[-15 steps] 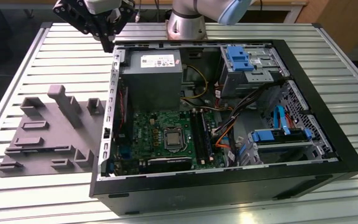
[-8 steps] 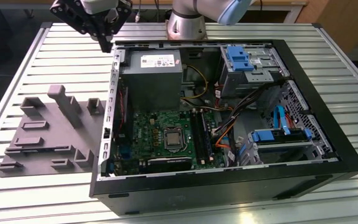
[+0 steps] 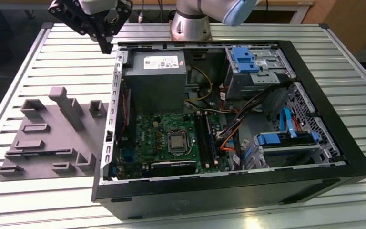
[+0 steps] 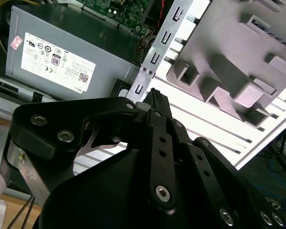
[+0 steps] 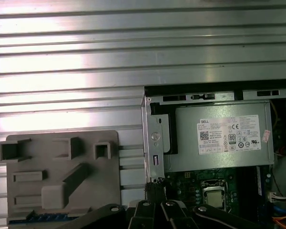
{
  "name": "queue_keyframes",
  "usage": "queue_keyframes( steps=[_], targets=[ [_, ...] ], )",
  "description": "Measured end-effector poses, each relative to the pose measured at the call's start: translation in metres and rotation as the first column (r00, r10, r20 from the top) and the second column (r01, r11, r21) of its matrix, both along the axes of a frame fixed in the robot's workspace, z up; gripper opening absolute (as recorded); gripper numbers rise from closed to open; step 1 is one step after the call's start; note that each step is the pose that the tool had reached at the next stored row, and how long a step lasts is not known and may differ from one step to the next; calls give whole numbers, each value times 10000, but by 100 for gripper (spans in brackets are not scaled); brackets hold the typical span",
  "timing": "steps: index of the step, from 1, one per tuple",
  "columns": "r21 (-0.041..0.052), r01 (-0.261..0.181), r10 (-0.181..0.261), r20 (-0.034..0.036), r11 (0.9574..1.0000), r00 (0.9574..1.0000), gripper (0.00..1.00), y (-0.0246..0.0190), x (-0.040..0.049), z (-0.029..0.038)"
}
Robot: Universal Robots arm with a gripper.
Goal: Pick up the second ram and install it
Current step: 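Reach for the second ram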
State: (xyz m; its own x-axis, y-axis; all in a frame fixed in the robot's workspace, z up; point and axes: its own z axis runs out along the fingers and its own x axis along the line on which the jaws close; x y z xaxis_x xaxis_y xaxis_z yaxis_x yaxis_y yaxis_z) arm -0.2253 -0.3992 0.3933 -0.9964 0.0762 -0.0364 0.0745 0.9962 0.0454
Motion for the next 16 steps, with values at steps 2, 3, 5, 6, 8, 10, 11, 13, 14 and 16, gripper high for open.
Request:
queue_keyframes(
  steps=[2, 3, 5, 6, 8, 10, 11, 13, 14, 16],
  targets=[
    [0, 0, 0, 3, 10000, 10000, 11, 0, -13, 0],
    [0, 0, 0, 5, 10000, 10000, 11, 0, -19, 0],
    [0, 0, 0, 7, 10000, 10000, 11, 0, -31, 0],
    [-1, 0, 0, 8, 10000, 10000, 11, 0, -37, 1],
    [0, 0, 0, 11, 10000, 10000, 11, 0, -50, 0],
    [0, 0, 0, 15, 10000, 10000, 11, 0, -64, 0],
    [0, 0, 0, 16, 10000, 10000, 11, 0, -70, 0],
    [0, 0, 0, 17, 10000, 10000, 11, 0, -80, 0],
    [0, 1, -1, 18, 10000, 10000, 11, 0, -85, 0],
    [0, 0, 0, 20, 10000, 10000, 11, 0, -96, 0]
  ],
)
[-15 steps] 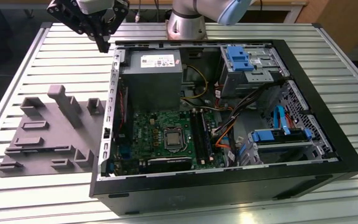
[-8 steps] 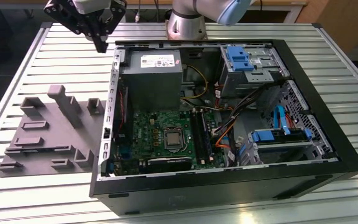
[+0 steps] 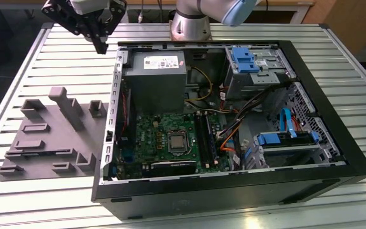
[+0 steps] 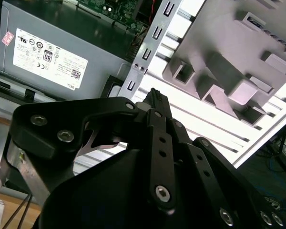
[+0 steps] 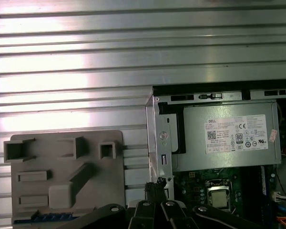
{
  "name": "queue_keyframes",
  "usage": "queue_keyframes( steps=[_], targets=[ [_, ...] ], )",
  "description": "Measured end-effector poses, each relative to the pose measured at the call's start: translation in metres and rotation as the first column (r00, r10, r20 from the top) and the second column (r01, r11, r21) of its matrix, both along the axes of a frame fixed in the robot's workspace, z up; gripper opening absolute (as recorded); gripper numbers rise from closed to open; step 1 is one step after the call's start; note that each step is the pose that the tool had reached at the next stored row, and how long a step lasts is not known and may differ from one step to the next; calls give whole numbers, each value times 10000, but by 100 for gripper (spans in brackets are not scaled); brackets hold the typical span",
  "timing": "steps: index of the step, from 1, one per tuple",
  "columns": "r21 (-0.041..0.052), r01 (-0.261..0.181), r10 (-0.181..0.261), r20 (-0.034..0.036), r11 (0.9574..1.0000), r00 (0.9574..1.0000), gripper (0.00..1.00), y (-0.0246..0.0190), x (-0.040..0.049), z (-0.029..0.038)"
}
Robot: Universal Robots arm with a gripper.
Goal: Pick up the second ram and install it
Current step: 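Reach for the second ram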
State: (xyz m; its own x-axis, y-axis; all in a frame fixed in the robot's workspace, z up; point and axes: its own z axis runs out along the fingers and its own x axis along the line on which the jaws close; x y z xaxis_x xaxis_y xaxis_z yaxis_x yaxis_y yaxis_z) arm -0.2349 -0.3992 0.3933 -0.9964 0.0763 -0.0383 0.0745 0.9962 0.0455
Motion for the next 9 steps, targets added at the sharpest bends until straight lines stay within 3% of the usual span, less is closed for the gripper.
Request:
queue_keyframes(
  steps=[9],
  targets=[
    [0, 0, 0, 8, 10000, 10000, 11, 0, -48, 0]
  ],
)
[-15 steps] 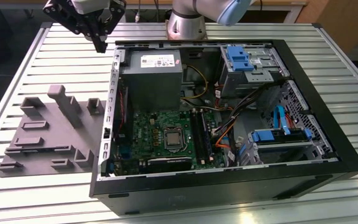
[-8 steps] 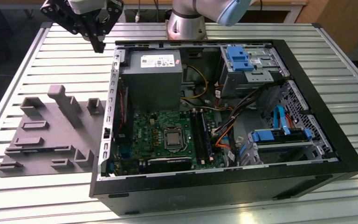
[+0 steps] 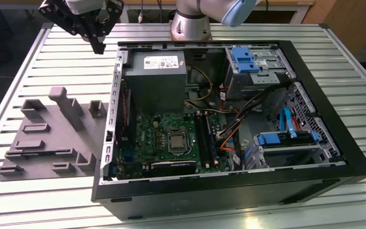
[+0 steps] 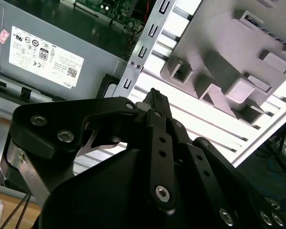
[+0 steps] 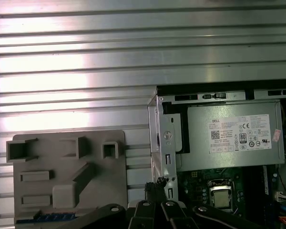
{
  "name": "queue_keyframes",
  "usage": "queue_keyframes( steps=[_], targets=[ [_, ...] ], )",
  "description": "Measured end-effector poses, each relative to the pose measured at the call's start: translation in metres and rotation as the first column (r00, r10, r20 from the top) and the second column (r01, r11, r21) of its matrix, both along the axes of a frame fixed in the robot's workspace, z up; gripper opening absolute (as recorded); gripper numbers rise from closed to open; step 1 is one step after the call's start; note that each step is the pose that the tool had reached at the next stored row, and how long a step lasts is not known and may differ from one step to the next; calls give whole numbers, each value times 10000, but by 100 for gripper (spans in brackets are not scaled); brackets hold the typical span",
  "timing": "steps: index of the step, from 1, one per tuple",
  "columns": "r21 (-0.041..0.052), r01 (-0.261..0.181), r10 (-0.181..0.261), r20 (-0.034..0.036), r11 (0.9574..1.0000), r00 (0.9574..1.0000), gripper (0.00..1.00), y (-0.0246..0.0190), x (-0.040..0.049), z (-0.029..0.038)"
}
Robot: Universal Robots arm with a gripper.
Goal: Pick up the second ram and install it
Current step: 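Reach for the second ram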
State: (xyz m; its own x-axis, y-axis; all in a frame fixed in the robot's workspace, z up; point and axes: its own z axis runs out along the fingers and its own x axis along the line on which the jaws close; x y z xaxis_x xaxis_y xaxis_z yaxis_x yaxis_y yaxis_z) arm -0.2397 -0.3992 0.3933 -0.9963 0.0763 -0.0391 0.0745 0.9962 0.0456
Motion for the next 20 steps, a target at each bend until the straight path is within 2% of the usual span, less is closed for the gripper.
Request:
queue_keyframes(
  steps=[20],
  targets=[
    [0, 0, 0, 12, 10000, 10000, 11, 0, -97, 0]
  ],
)
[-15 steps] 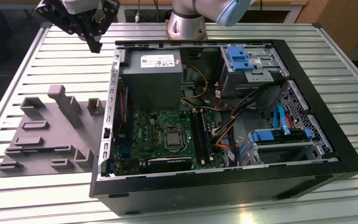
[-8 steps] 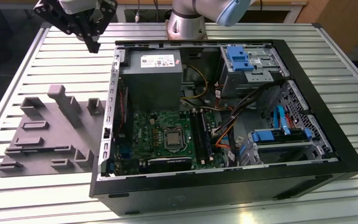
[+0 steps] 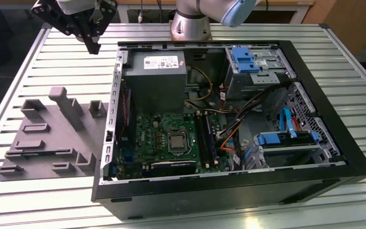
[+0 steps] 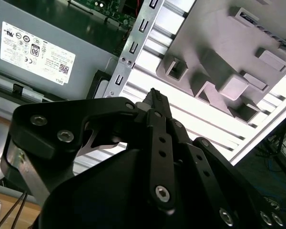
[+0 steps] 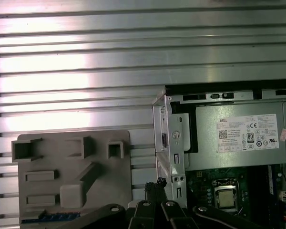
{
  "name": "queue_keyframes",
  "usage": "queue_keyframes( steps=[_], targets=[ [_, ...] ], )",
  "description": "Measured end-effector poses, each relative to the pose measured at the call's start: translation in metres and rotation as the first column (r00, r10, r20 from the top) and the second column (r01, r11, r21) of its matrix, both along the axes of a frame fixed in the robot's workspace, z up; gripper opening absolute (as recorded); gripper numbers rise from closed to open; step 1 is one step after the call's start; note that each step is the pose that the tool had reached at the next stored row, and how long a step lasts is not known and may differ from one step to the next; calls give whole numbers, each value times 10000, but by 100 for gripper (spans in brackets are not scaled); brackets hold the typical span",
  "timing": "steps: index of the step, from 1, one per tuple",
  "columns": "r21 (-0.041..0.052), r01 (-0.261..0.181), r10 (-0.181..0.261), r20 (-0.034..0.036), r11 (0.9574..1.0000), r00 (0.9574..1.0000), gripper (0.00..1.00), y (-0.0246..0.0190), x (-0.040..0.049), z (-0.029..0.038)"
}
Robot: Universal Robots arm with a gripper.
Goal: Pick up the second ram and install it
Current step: 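Reach for the second ram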
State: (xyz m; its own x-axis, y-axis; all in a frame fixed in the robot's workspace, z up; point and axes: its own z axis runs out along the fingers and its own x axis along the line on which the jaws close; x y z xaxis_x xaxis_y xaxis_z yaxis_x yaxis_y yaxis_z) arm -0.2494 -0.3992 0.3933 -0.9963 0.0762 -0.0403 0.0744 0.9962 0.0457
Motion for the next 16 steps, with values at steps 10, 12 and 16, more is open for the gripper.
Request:
queue_keyframes(
  steps=[10, 12, 16],
  targets=[
    [-1, -1, 1, 3, 10000, 10000, 11, -1, -43, 0],
    [-1, 0, 0, 3, 10000, 10000, 11, -1, -50, 0],
    [-1, 0, 0, 4, 10000, 10000, 11, -2, -66, 0]
  ],
)
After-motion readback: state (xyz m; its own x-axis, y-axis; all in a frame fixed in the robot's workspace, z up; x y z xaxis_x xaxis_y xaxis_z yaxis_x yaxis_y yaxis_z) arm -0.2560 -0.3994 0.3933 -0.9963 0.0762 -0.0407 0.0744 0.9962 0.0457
